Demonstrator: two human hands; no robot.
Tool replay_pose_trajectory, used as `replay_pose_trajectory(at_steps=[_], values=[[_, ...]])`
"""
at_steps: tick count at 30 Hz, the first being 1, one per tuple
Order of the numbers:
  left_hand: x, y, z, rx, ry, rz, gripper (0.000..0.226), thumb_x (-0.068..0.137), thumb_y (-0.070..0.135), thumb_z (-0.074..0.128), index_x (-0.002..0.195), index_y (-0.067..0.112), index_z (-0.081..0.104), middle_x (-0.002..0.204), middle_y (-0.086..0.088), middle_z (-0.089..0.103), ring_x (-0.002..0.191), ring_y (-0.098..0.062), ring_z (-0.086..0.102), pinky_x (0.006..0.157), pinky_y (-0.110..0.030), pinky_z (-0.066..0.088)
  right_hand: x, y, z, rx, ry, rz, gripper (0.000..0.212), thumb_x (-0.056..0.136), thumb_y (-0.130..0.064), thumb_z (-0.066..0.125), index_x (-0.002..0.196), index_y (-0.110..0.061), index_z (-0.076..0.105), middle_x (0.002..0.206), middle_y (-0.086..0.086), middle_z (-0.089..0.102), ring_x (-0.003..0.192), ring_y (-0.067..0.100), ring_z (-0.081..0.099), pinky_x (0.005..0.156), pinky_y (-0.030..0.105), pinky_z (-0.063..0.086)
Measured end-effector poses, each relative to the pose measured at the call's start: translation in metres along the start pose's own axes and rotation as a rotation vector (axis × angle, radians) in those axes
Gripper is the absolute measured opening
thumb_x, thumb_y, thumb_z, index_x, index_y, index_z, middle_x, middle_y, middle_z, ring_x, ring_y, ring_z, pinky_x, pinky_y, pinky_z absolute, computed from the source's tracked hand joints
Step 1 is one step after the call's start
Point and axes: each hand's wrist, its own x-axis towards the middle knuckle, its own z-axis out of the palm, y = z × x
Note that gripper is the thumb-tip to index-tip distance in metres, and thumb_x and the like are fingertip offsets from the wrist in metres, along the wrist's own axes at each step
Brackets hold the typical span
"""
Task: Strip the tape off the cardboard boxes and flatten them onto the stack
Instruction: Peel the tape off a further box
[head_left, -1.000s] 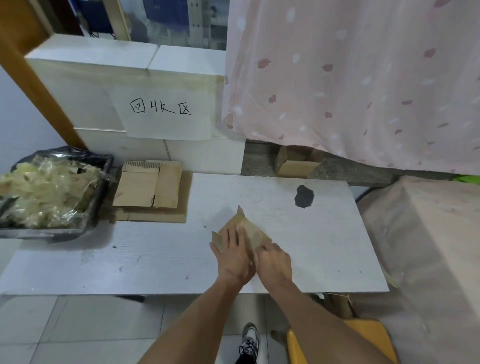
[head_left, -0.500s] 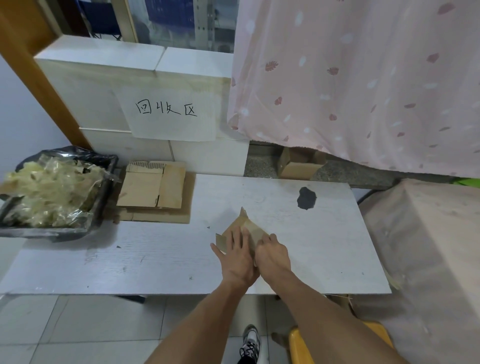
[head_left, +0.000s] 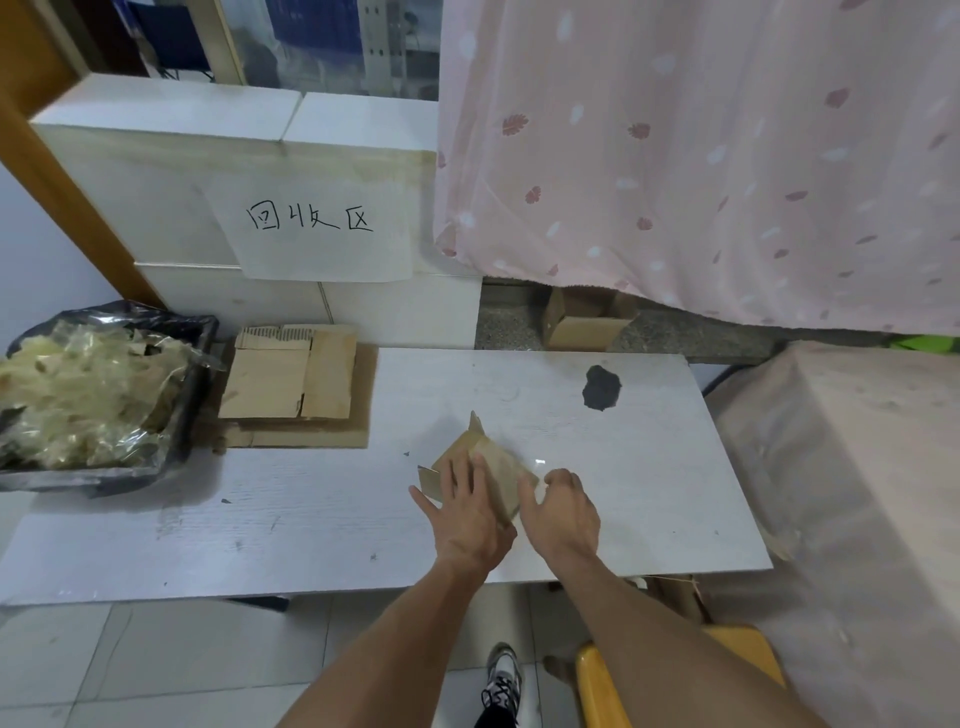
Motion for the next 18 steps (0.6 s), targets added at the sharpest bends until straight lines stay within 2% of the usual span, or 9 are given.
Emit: replay_pose_trajectory(at_steps=[2, 5, 7, 11, 15, 18], values=[[0.000, 0.001, 0.000, 0.011, 0.004, -0.005, 0.099, 0.083, 0.064, 0.050, 0.154, 0.016, 0.001, 0.164, -0.004, -0.007, 0.150, -0.026, -0.010, 0.109, -0.074, 0.002, -0.003, -0.008, 0.006, 0.043, -0.053, 0.010, 0.045, 0.090, -0.056, 0.052, 0.110, -0.015, 0.056, 0.109, -0.002, 0.057, 0.102, 0.023, 0.058, 0.082, 0.033, 0.047], [-0.001, 0.000, -0.001, 0.047, 0.001, -0.021, 0.103, 0.079, 0.071, 0.048, 0.153, 0.017, 0.000, 0.162, -0.005, -0.005, 0.150, -0.026, -0.009, 0.108, -0.076, 0.001, 0.001, -0.010, 0.012, 0.107, -0.028, 0.078, 0.025, 0.092, -0.036, 0.056, 0.104, -0.015, 0.061, 0.111, 0.000, 0.058, 0.106, 0.022, 0.052, 0.080, 0.035, 0.050], [-0.003, 0.000, -0.003, 0.074, 0.011, -0.040, 0.107, 0.076, 0.078, 0.046, 0.152, 0.016, 0.003, 0.159, -0.005, -0.001, 0.148, -0.028, -0.003, 0.106, -0.076, 0.001, 0.005, -0.007, 0.015, 0.111, -0.024, 0.091, 0.019, 0.094, -0.029, 0.055, 0.100, -0.015, 0.066, 0.114, 0.000, 0.056, 0.110, 0.022, 0.046, 0.076, 0.033, 0.048], [-0.001, 0.003, -0.008, 0.103, 0.031, -0.074, 0.105, 0.076, 0.081, 0.043, 0.150, 0.016, 0.009, 0.154, -0.009, 0.012, 0.144, -0.031, 0.011, 0.105, -0.078, 0.004, 0.009, -0.002, 0.016, 0.198, 0.003, 0.149, 0.025, 0.095, -0.033, 0.058, 0.095, -0.011, 0.070, 0.116, 0.004, 0.056, 0.110, 0.026, 0.043, 0.083, 0.038, 0.048], [0.008, -0.002, -0.025, 0.129, 0.020, -0.141, 0.101, 0.081, 0.083, 0.029, 0.150, 0.012, 0.008, 0.143, -0.015, 0.029, 0.135, -0.038, 0.031, 0.109, -0.075, 0.006, 0.017, 0.010, 0.009, 0.280, 0.088, 0.338, 0.028, 0.096, -0.032, 0.057, 0.098, -0.007, 0.071, 0.115, 0.012, 0.057, 0.108, 0.033, 0.047, 0.082, 0.040, 0.047], [0.012, -0.011, -0.035, 0.056, 0.047, -0.133, 0.085, 0.087, 0.075, 0.030, 0.150, 0.019, 0.015, 0.138, -0.013, 0.040, 0.129, -0.037, 0.043, 0.111, -0.070, 0.009, 0.024, 0.011, 0.001, 0.338, 0.173, 0.360, 0.026, 0.095, -0.031, 0.060, 0.097, -0.007, 0.071, 0.112, 0.013, 0.058, 0.106, 0.035, 0.048, 0.081, 0.042, 0.048]])
